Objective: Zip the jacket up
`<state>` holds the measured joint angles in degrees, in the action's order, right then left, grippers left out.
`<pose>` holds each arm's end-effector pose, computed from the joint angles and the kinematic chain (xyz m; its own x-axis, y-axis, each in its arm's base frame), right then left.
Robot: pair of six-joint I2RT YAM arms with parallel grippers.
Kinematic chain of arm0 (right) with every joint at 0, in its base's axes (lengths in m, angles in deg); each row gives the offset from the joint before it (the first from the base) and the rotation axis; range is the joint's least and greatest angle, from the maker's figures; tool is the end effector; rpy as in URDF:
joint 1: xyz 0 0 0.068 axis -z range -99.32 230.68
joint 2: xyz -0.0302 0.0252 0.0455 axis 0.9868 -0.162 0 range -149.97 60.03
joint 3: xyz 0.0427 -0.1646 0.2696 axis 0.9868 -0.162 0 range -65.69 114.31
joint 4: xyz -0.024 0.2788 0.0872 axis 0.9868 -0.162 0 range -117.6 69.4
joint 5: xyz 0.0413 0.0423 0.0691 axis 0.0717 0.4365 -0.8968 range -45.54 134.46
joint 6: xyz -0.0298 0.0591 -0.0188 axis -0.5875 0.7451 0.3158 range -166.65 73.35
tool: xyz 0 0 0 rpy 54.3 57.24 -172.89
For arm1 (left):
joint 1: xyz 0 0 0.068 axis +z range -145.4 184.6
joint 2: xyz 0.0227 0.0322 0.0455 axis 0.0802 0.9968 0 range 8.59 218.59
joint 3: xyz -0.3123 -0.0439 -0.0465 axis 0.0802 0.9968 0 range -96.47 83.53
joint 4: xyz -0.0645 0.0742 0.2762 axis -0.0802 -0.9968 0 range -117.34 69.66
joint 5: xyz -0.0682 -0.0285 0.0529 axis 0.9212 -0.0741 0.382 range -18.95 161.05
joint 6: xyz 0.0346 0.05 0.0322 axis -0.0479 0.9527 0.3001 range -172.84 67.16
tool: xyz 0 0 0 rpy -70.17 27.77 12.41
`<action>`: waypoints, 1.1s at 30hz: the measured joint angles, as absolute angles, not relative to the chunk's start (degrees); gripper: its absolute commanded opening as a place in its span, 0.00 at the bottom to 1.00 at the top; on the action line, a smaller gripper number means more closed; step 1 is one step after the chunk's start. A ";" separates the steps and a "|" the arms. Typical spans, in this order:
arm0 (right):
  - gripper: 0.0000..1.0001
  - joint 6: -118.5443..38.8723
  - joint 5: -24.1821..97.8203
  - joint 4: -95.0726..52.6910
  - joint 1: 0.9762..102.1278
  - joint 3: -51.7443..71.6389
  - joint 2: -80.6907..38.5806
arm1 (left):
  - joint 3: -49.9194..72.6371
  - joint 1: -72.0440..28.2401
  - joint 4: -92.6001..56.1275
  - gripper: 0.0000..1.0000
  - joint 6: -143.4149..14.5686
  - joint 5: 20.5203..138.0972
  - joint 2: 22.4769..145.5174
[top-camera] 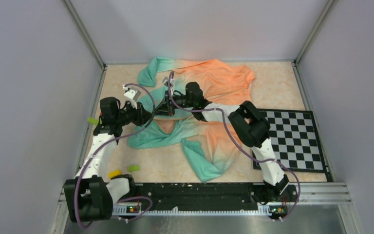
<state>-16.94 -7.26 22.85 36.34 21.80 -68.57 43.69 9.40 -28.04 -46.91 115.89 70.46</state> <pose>0.3784 0.4308 0.2233 -0.4673 -0.0273 -0.8837 -0.8777 -0.1054 0.4674 0.2549 -0.0180 0.2829 -0.4346 0.0371 -0.8999 0.5991 0.7580 -0.2581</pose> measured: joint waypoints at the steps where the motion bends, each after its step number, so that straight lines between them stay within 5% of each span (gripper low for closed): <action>1: 0.00 -16.94 -7.29 23.02 36.34 21.80 -68.64 | 43.69 9.40 -28.02 0.33 -46.91 116.00 70.61; 9: 0.00 -16.74 -7.24 23.13 36.34 21.80 -68.83 | 43.69 9.40 -28.15 0.23 -46.91 115.97 70.83; 15: 0.00 -16.54 -7.07 23.13 36.34 21.80 -68.85 | 43.69 9.31 -28.57 0.41 -46.82 115.43 70.59; 33: 0.00 -16.48 -6.67 23.06 36.34 21.80 -68.85 | 43.91 8.41 -29.60 0.29 -46.17 113.05 70.09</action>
<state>-16.48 -6.67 23.06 36.34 21.80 -68.85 43.91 8.41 -29.60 -46.17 113.05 70.09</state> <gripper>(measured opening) 0.006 0.283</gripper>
